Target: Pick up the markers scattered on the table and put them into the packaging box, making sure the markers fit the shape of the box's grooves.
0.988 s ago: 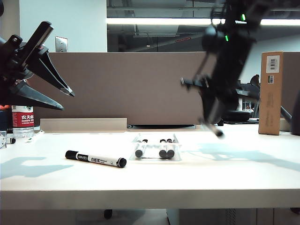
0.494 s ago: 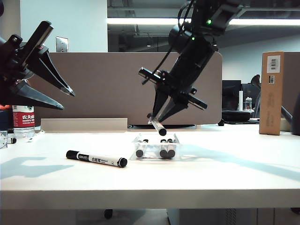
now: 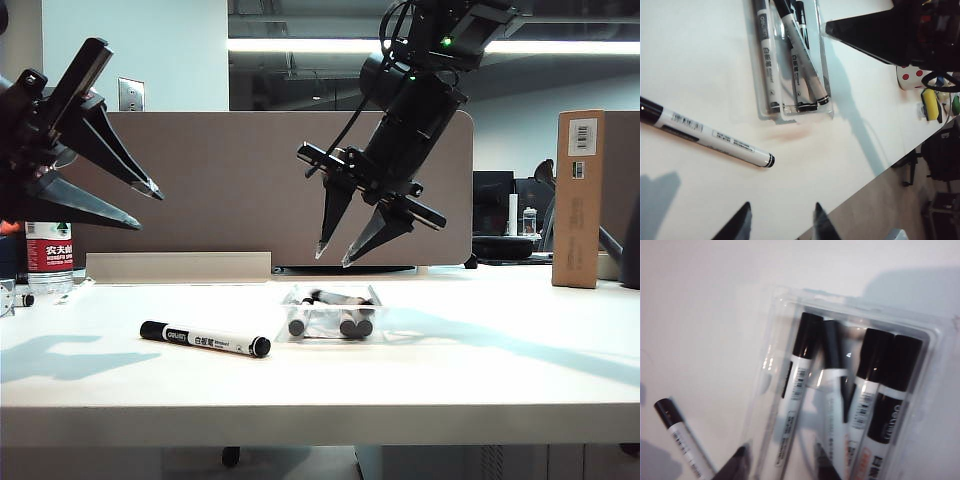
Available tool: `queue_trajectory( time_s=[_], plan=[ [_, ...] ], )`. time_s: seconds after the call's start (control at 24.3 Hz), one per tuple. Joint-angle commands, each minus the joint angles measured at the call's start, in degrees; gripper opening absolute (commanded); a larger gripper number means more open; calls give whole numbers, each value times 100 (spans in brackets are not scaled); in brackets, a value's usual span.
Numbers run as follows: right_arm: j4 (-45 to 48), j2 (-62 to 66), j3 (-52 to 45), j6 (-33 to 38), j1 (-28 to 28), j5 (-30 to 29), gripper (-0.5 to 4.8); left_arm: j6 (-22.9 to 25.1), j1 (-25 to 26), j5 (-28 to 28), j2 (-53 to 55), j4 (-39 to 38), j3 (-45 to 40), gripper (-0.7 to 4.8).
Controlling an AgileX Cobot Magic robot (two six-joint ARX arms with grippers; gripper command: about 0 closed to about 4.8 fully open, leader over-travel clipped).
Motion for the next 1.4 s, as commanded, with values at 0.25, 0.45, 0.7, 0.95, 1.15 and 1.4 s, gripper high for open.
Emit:
queue_trajectory(
  time_s=[0.25, 0.45, 0.7, 0.95, 1.15, 1.4],
  plan=[
    [-195, -57, 22, -1292, 868, -1298, 162, 1921, -4, -1145, -17, -1211, 13, 164],
    [-162, -42, 22, -2144, 1392, 92, 162, 2111, 4, -1987, -24, -1937, 13, 180],
    [-168, 160, 22, -2529, 1615, 426, 163, 2243, 4, -2826, -24, -2522, 13, 131],
    [-28, 487, 22, -2553, 1681, 479, 163, 2260, 4, -2400, -52, -2559, 13, -5],
    [-66, 680, 22, -2544, 1687, 481, 162, 2264, 4, -2385, -192, -2396, 13, -5],
    [-72, 728, 22, -2546, 1714, 715, 81, 2264, 4, -2022, -201, -2302, 13, -5]
  ],
)
